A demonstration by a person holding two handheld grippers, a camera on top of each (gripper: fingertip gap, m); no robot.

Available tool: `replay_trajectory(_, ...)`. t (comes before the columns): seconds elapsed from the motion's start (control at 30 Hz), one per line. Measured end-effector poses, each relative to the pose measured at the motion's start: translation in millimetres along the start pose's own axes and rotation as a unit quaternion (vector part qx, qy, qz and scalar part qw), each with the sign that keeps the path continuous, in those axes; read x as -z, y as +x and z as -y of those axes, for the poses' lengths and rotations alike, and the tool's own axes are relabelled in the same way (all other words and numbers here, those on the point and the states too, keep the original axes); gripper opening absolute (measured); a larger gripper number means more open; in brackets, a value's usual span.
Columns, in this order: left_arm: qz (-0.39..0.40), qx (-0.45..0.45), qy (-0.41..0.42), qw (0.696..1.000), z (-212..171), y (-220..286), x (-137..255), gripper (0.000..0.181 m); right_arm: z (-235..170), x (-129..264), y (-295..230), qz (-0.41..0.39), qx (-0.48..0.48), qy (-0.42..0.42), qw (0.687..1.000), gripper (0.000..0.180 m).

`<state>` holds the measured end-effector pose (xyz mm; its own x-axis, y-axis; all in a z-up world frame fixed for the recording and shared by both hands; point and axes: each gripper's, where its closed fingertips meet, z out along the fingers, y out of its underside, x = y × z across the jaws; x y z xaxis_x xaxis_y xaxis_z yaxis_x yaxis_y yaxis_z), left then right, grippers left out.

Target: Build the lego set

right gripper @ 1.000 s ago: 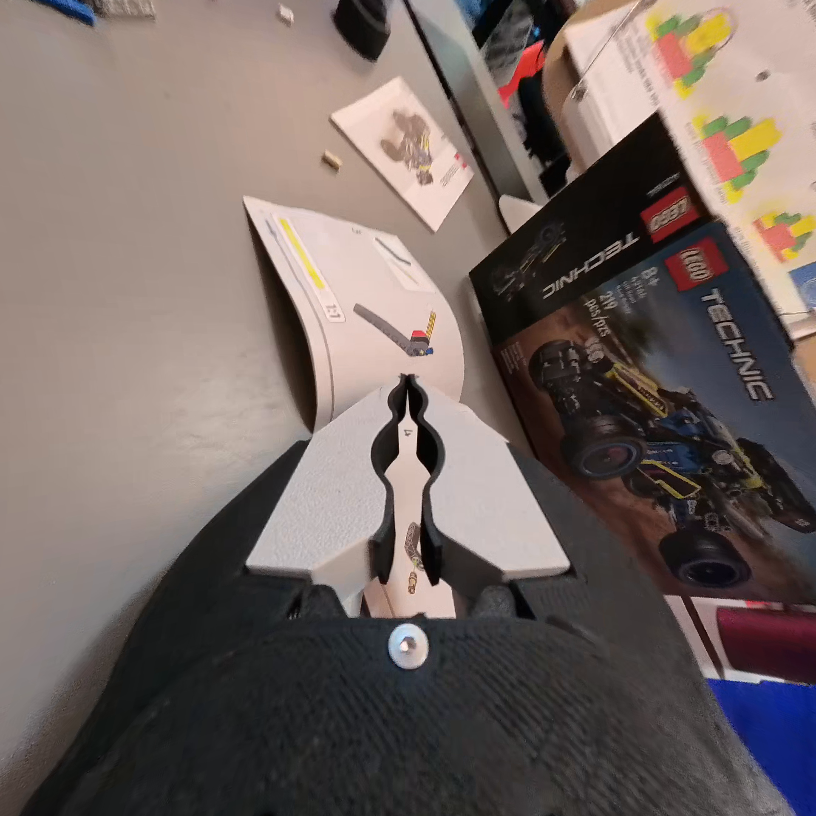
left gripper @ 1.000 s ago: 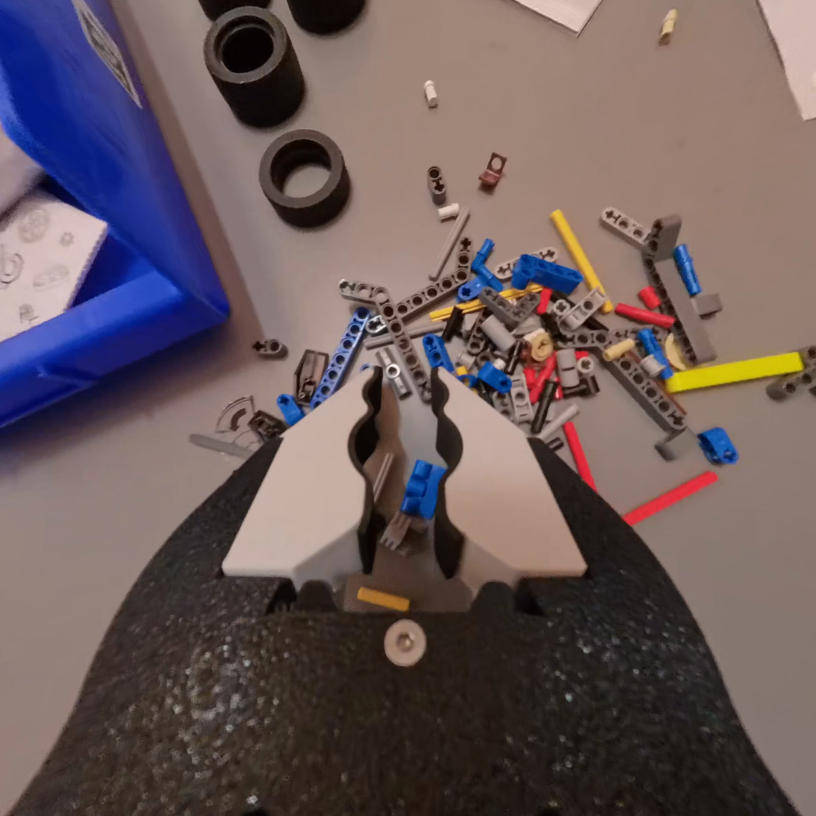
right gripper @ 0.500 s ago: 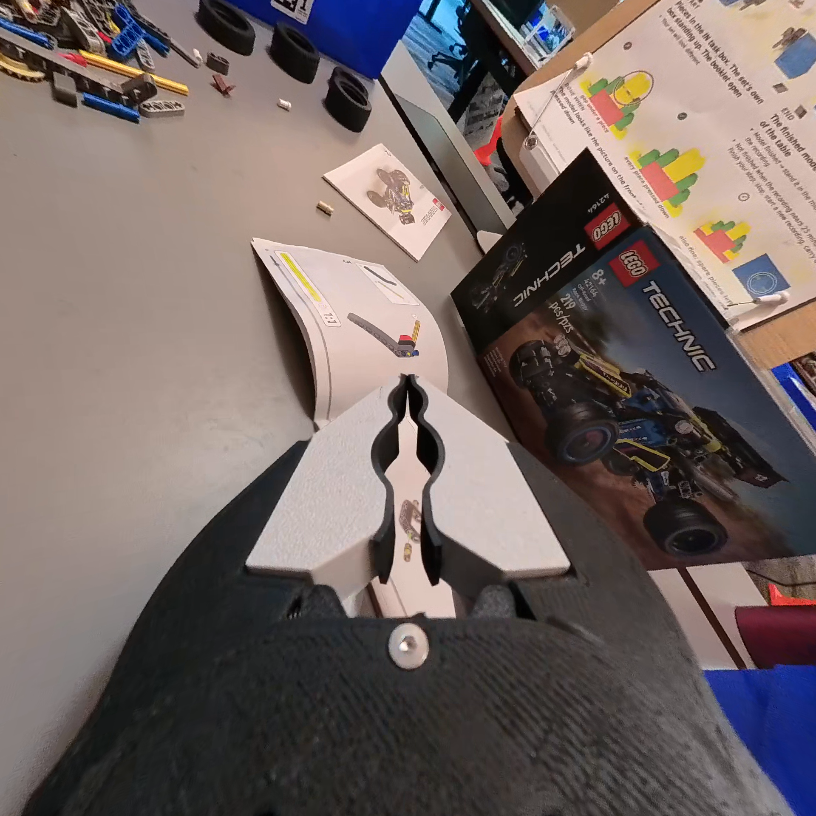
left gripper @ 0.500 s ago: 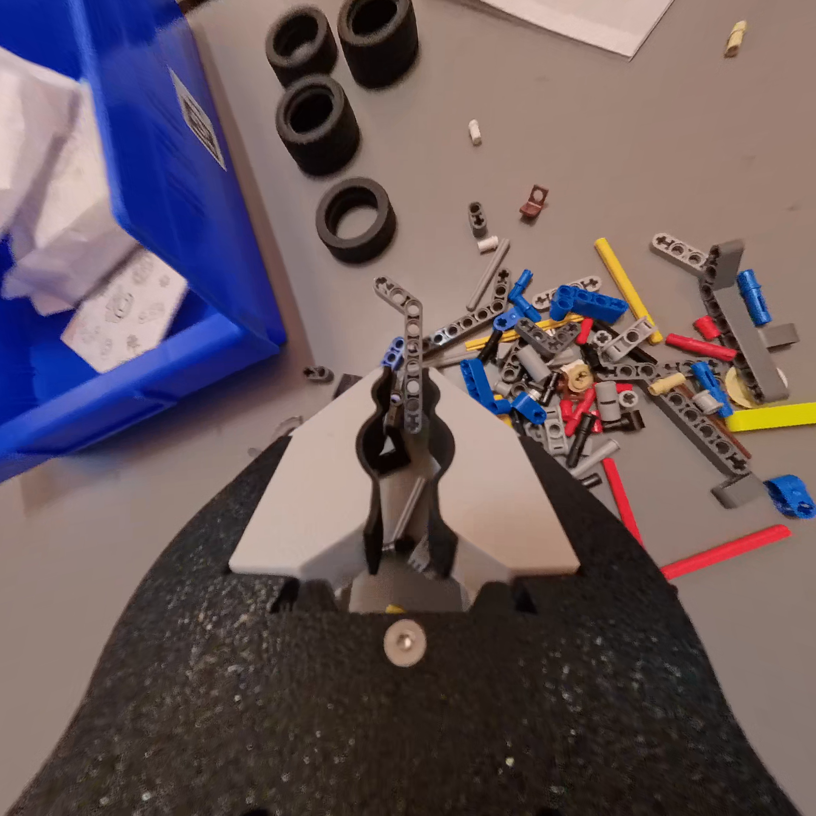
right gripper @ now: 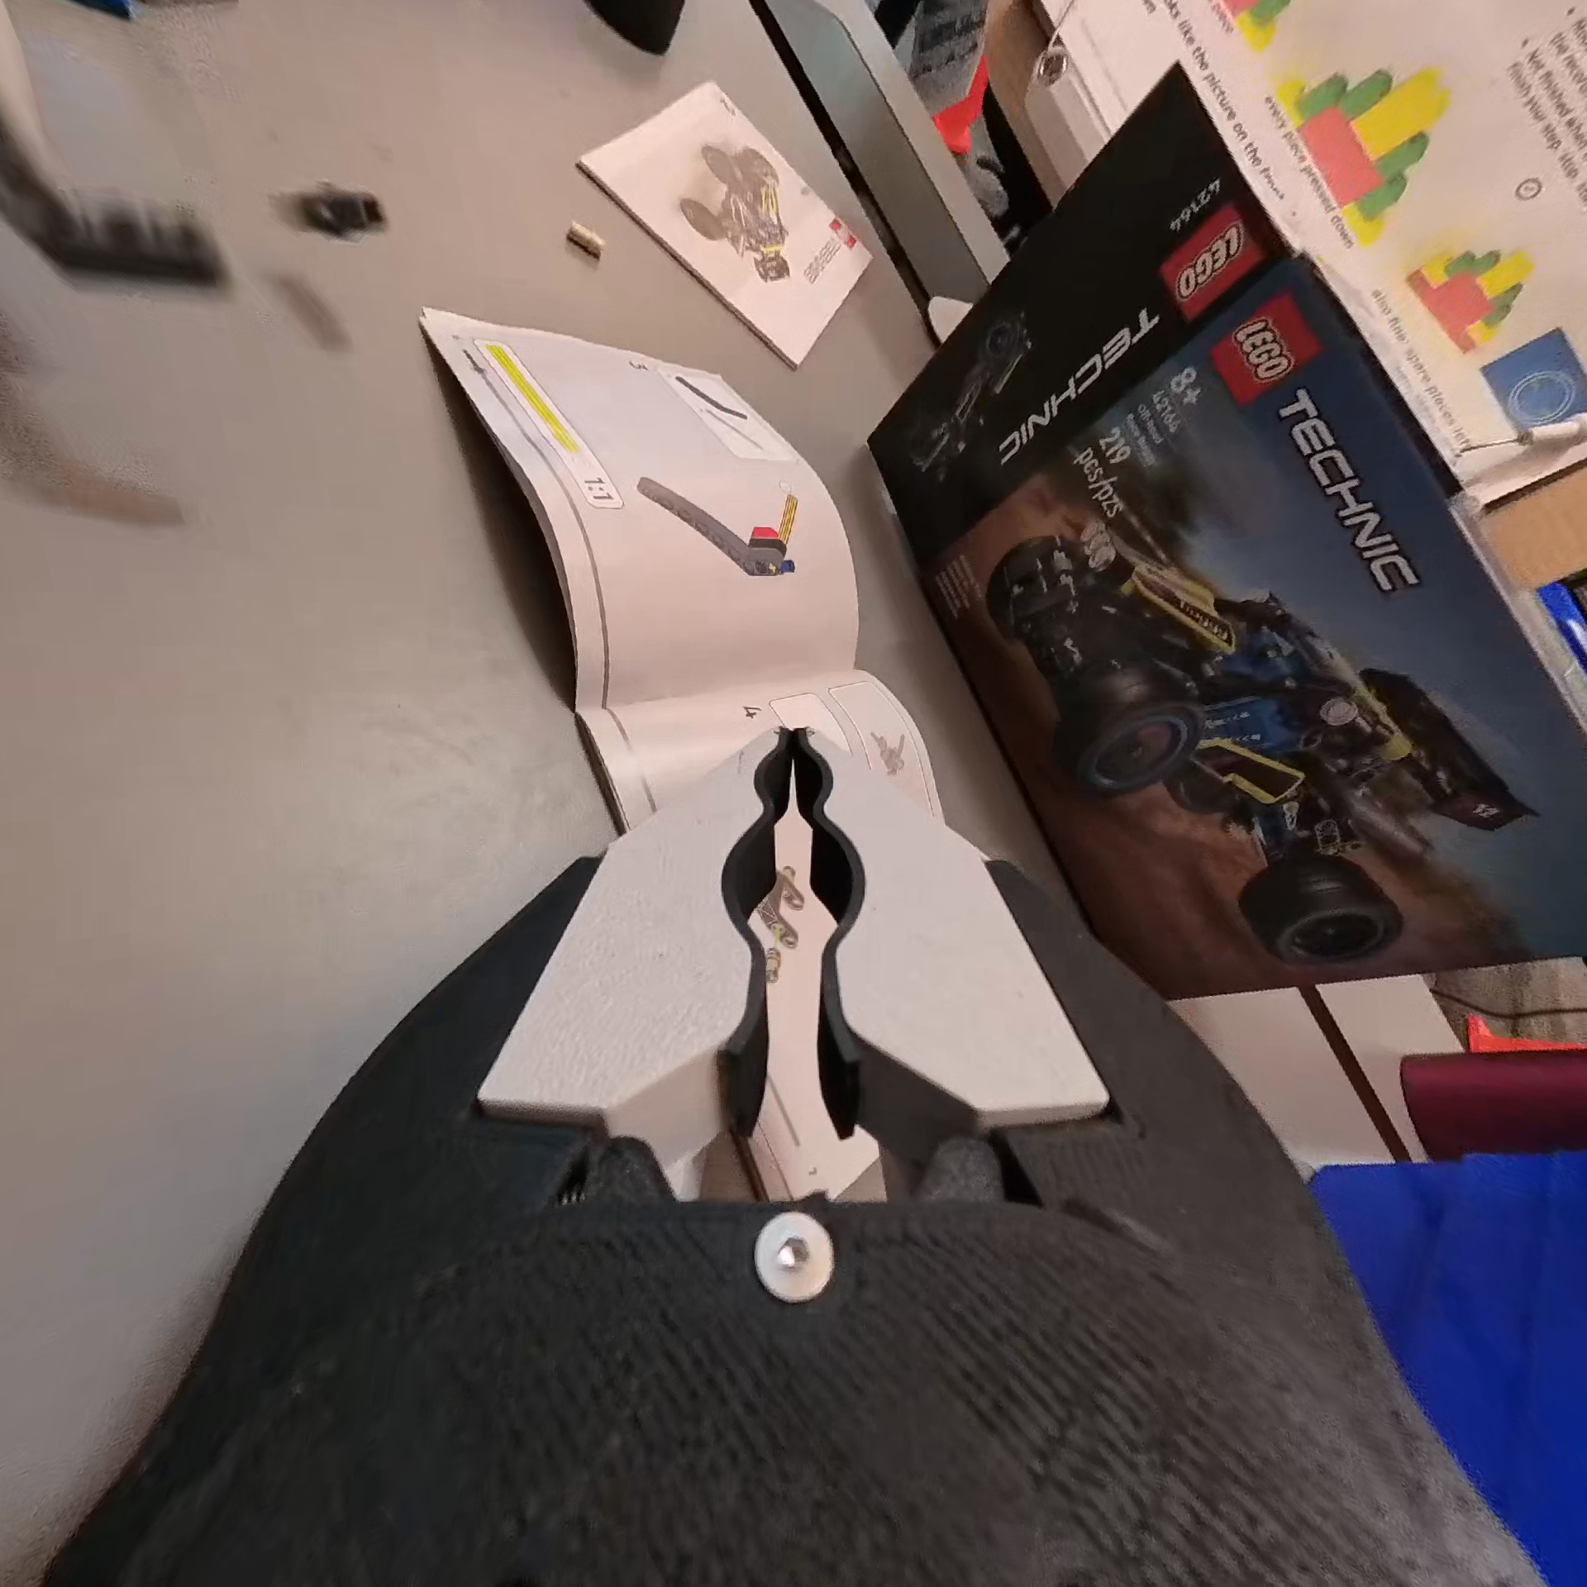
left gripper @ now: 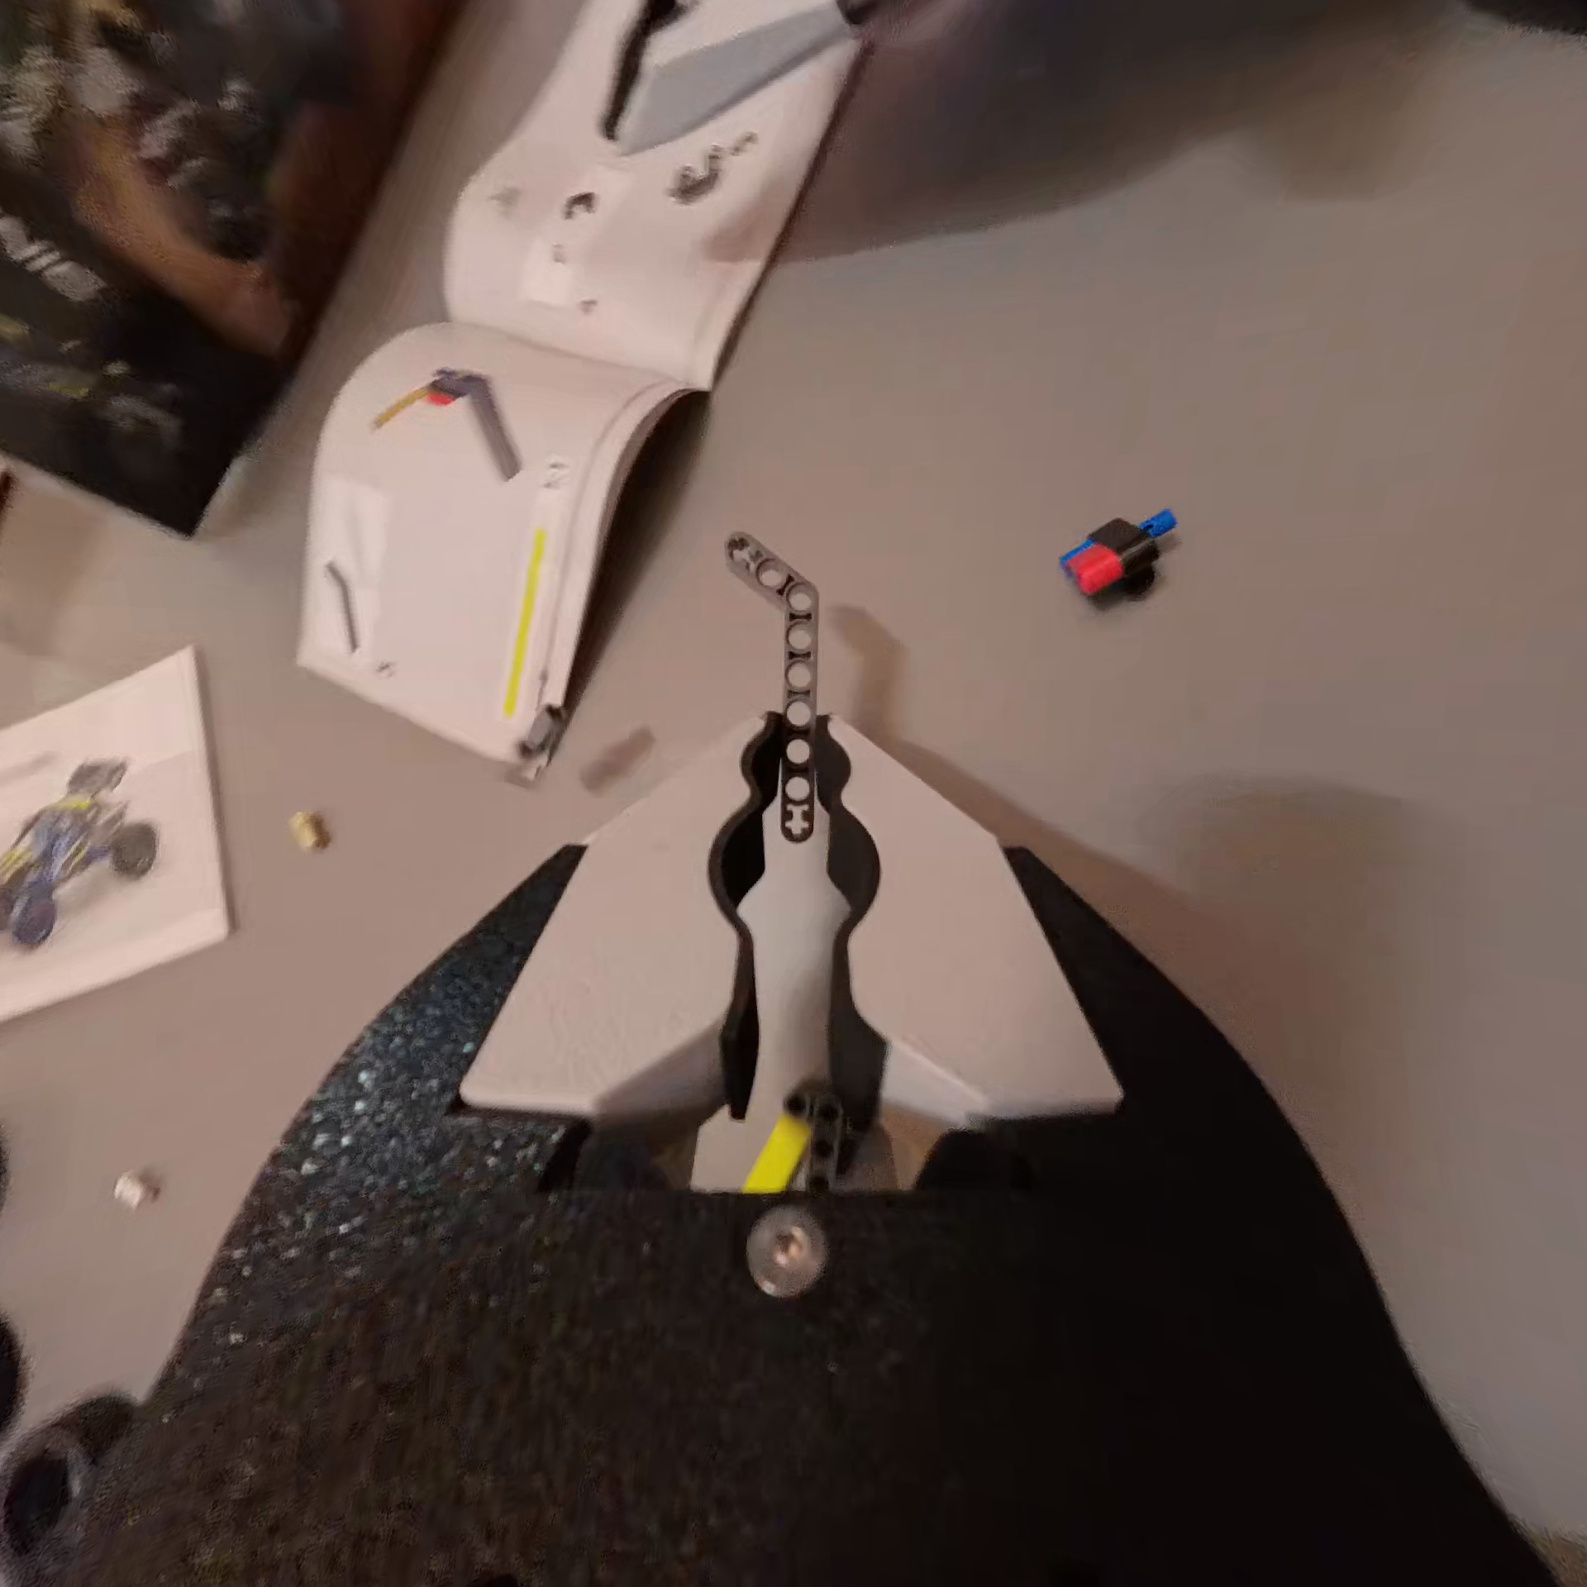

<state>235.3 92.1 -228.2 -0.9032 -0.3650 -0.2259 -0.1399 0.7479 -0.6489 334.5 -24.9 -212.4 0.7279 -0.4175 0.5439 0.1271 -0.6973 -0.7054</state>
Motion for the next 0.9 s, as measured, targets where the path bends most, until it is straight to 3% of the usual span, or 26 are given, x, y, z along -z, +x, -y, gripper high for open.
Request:
replay_trajectory(0.13,-0.048,0.004,-0.023,0.999,-1,15,-26,0.005,-6,2,-6,0.011,0.007,-0.005,1.0,0.0)
replay_trajectory(0.33,-0.027,0.067,0.006,0.997,-4,-11,-15,0.005,-11,-3,-20,0.042,0.001,-0.007,0.999,0.0)
replay_trajectory(0.6,-0.04,0.083,0.0,0.996,-16,0,-22,0.005,-6,-4,-23,0.041,0.012,-0.005,0.999,0.0)
replay_trajectory(0.7,-0.019,0.088,0.013,0.996,-9,-10,-24,0.019,-7,-6,-25,0.043,0.007,-0.005,0.999,0.0)
replay_trajectory(0.8,0.046,0.104,0.039,0.993,3,-48,-15,0.022,-9,-6,-22,0.037,0.006,-0.004,0.999,0.0)
replay_trajectory(0.9,0.066,0.101,0.024,0.992,3,-76,-26,0.038,-8,-6,-22,0.038,0.002,-0.001,0.999,0.0)
